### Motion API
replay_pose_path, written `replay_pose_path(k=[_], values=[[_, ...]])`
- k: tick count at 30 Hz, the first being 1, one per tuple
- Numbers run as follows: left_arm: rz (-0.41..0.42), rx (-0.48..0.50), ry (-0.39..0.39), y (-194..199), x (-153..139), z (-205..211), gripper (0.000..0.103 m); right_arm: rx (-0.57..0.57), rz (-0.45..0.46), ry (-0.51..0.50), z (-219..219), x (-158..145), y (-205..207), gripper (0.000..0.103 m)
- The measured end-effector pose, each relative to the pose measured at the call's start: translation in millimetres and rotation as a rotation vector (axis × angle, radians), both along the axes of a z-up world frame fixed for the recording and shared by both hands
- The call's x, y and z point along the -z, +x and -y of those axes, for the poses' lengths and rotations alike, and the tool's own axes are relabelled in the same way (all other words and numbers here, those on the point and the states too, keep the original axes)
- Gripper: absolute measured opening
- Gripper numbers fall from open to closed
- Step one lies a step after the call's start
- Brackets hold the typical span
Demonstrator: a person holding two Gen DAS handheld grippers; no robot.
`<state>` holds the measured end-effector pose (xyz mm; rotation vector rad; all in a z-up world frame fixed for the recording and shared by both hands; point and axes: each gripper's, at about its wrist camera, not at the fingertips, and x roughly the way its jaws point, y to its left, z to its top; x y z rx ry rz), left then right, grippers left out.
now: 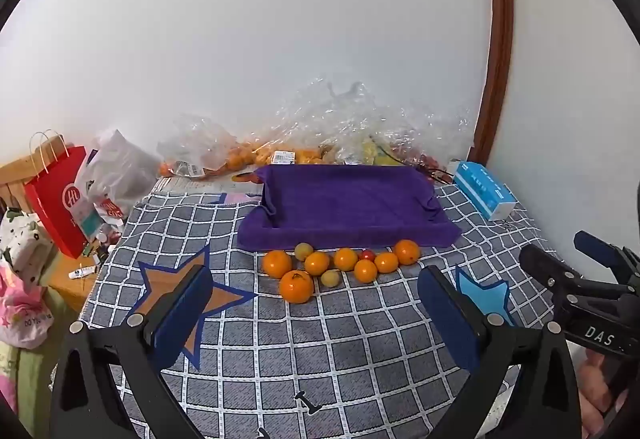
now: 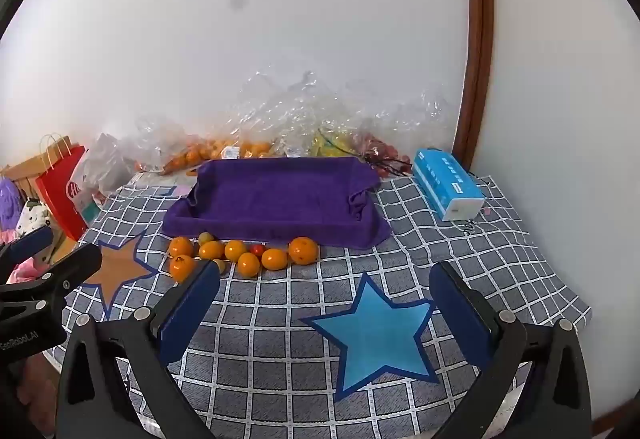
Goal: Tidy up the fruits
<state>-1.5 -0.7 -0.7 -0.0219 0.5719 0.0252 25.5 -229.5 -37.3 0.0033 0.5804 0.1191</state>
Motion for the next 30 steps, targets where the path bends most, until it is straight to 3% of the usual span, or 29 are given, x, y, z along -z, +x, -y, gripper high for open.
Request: replay_pose_path(k=[5, 30], values=[[-0.051, 0.000, -0.013, 7, 2, 6, 0.103, 0.002, -0.001, -0.009, 2, 1, 3, 0.103], [-0.039, -0.029, -0.038, 2, -1, -6, 0.103, -0.001, 0.024, -0.011, -3, -1, -5, 0.103]])
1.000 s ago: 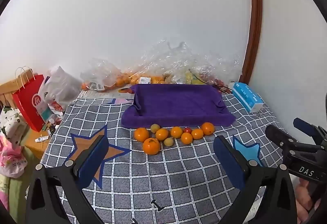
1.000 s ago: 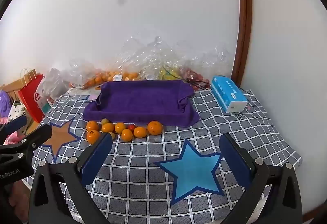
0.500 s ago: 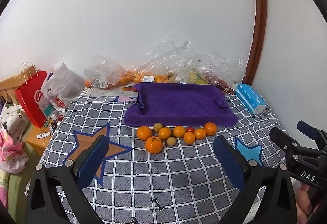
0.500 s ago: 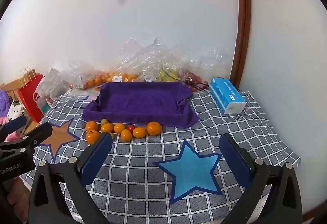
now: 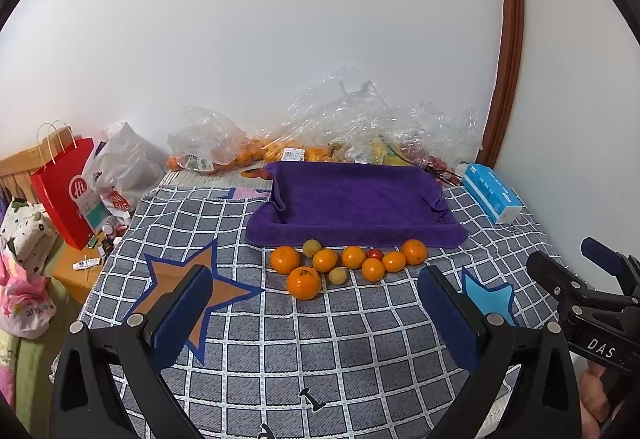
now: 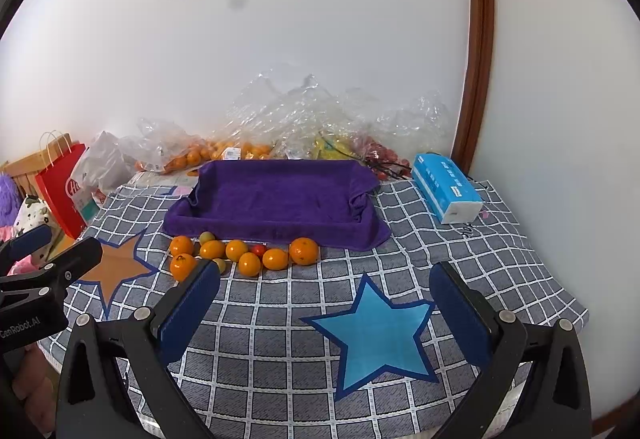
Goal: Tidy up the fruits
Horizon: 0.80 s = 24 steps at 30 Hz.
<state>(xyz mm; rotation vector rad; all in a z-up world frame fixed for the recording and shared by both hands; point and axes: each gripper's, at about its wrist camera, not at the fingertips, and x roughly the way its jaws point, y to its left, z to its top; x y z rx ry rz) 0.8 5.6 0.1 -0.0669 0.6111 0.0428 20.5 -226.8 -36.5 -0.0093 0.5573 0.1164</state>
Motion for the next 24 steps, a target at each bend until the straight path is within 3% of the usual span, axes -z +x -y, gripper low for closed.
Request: replay_pose_path(k=[24], values=[[0.005, 0.000, 0.010, -1.3, -1.7, 2.6, 0.103, 0.010, 0.015, 0.009, 0.6, -5.4, -5.9, 0.103]])
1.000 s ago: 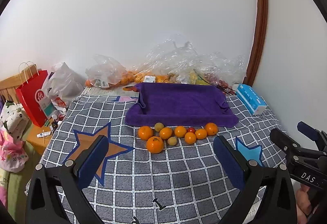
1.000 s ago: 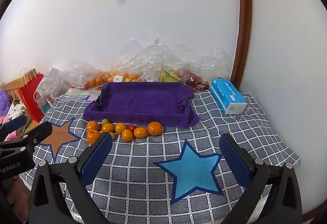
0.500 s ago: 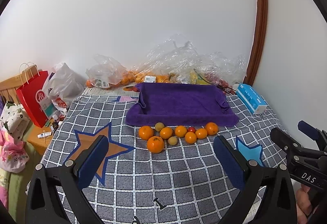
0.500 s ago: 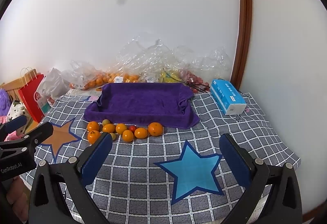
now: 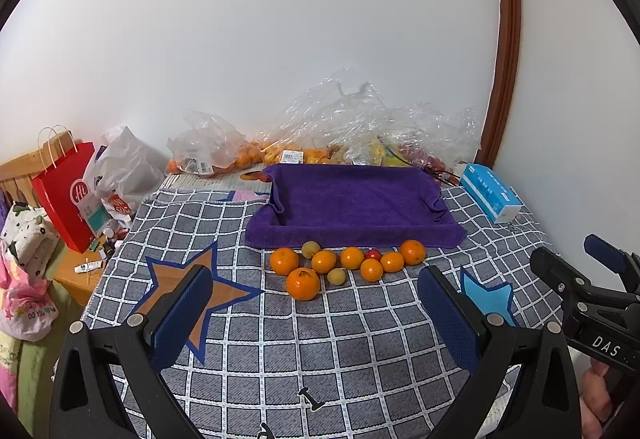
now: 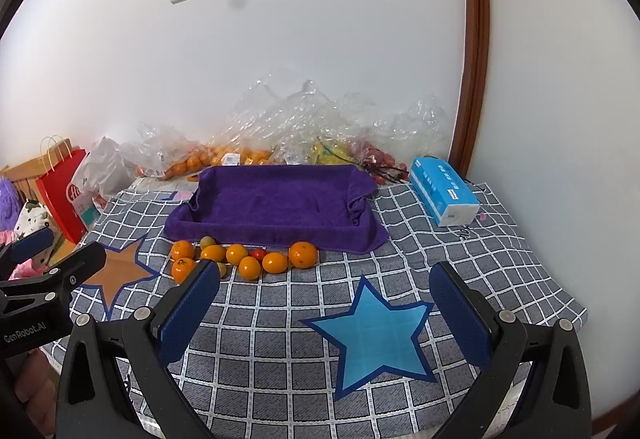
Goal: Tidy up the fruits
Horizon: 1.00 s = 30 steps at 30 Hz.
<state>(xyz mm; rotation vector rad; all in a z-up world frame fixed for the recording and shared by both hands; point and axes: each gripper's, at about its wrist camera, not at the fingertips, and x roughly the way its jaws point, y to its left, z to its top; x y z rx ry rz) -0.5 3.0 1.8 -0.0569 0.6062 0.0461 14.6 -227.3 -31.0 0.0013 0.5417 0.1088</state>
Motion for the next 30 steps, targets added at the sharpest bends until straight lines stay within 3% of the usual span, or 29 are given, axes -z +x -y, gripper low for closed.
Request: replay_pose_path(k=[30], values=[[0.004, 0.002, 0.006, -0.4, -3.8, 4.8, 0.103, 0.002, 0.010, 0.005, 3.4, -4.4, -2.9, 0.103]])
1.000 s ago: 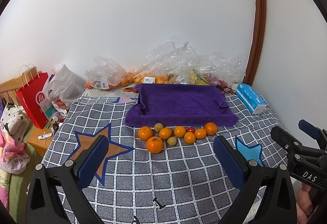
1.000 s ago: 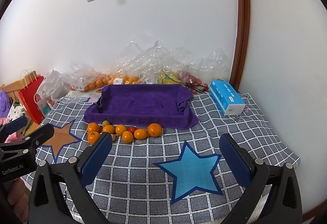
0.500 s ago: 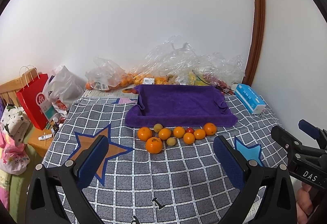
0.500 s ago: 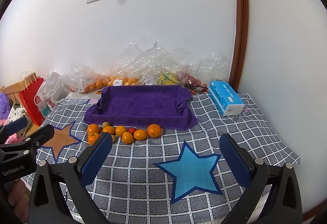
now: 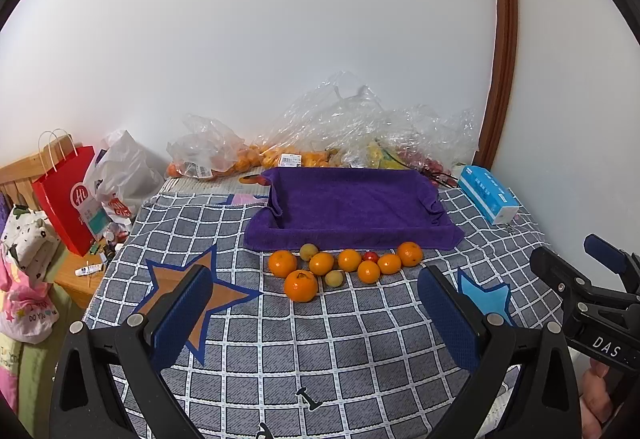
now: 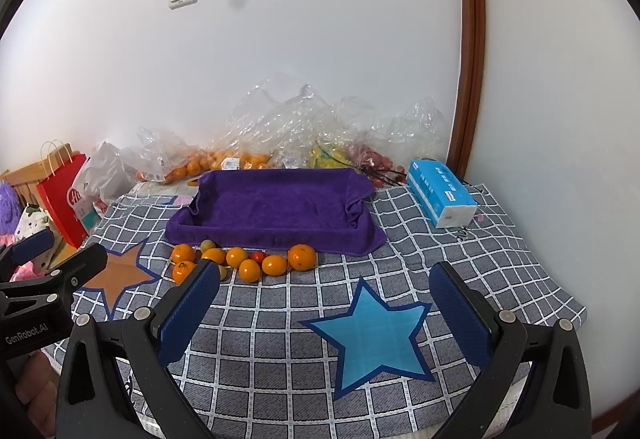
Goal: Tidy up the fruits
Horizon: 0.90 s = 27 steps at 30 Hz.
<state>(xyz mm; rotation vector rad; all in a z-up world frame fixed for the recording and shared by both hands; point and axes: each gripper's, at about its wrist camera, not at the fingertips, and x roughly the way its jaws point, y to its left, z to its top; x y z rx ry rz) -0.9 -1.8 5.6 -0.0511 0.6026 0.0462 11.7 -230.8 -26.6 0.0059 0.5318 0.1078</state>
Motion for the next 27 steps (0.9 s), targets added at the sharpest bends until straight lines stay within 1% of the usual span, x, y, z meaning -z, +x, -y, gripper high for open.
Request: replay_pose_path(k=[18, 21, 27], values=[[0.002, -0.001, 0.001, -1, 0, 1, 0.103, -0.002, 0.005, 0.001, 0, 0, -2, 0.103], [0.001, 0.000, 0.001, -1, 0, 1, 0.103, -0.004, 0.017, 0.007, 0, -1, 0, 0.103], [-0.018, -0.010, -0.005, 12, 3, -5, 0.103, -0.021, 0.001, 0.016, -5, 7, 14, 0.103]])
